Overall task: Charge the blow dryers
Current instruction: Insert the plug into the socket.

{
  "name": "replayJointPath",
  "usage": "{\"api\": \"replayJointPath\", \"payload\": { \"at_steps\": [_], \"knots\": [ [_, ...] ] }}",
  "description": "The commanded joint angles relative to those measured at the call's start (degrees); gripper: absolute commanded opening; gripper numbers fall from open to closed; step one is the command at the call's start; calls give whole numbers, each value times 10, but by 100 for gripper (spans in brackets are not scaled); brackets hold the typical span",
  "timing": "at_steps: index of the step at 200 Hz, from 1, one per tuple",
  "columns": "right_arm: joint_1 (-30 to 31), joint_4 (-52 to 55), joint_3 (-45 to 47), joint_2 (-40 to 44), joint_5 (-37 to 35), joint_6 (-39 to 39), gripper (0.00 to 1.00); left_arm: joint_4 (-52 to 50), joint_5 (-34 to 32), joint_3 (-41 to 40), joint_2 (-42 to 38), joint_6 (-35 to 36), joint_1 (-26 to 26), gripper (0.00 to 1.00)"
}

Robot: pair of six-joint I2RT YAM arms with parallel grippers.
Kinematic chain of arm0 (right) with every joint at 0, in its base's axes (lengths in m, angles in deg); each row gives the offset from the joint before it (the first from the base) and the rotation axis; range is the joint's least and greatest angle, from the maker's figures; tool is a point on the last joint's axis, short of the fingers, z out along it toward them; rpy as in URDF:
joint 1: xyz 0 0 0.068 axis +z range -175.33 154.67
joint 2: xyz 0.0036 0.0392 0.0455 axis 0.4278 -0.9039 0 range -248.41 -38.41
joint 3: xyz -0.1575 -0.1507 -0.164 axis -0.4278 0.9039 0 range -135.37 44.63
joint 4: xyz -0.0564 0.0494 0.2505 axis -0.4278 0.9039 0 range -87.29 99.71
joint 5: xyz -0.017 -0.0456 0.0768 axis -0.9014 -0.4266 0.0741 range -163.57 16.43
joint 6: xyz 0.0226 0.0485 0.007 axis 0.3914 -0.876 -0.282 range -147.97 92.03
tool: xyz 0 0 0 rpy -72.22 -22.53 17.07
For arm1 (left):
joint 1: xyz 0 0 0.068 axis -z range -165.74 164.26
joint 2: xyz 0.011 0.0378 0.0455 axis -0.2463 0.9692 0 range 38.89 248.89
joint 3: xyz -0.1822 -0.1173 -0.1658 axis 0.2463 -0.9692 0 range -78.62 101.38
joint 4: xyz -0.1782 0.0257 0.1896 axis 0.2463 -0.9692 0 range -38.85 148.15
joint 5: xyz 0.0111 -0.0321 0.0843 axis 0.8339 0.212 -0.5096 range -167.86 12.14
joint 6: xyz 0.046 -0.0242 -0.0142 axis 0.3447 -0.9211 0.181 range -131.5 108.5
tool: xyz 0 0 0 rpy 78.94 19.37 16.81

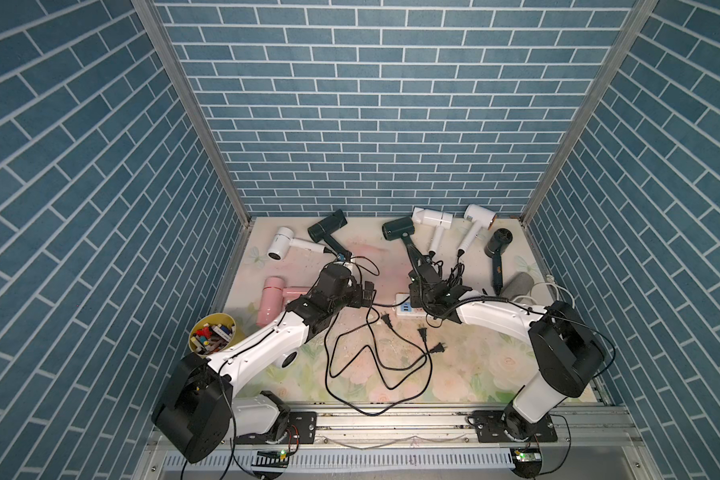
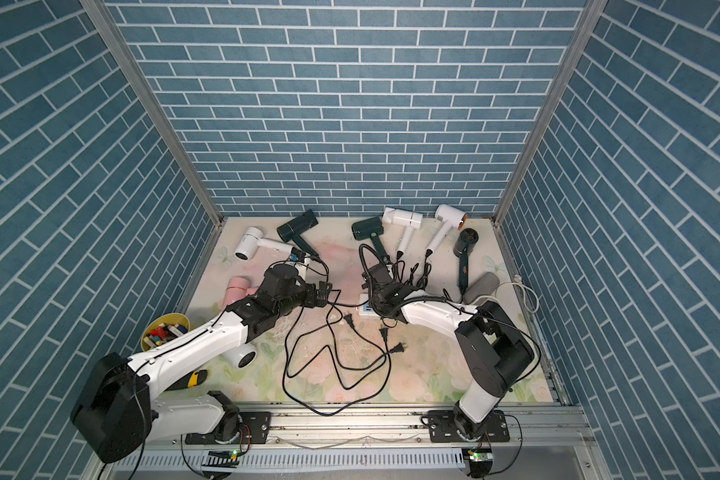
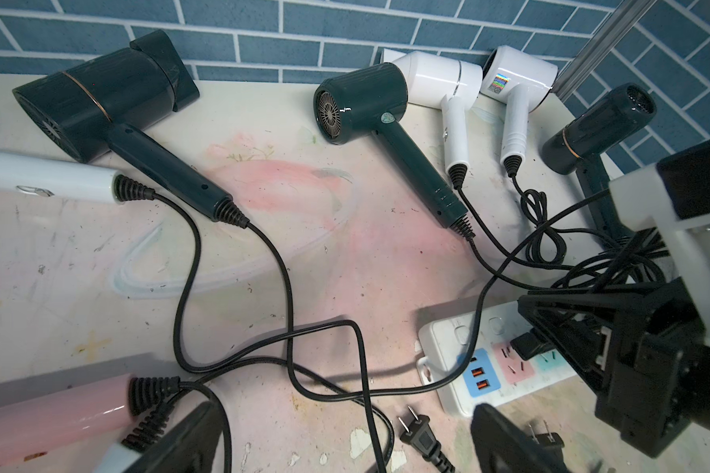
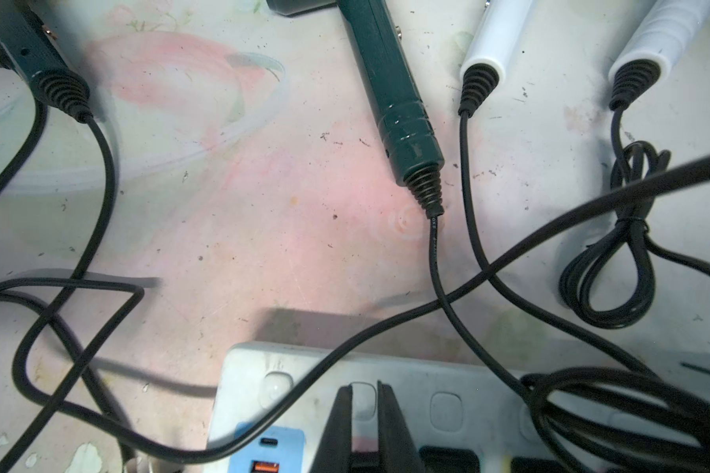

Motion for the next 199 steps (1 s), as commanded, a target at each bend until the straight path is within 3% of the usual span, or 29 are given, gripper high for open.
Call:
{"api": "replayJointPath", "payload": {
  "at_steps": [1, 121, 199],
  "knots": [
    [2, -2, -20, -12, -18, 17, 0, 8, 3, -7, 0, 5, -3, 100],
    [3, -13, -13, -14, 10, 12, 0, 8, 4, -8, -1, 6, -3, 99],
    [2, 6, 9, -8, -30, 11, 0, 11, 7, -9, 1, 4, -3, 100]
  ]
}}
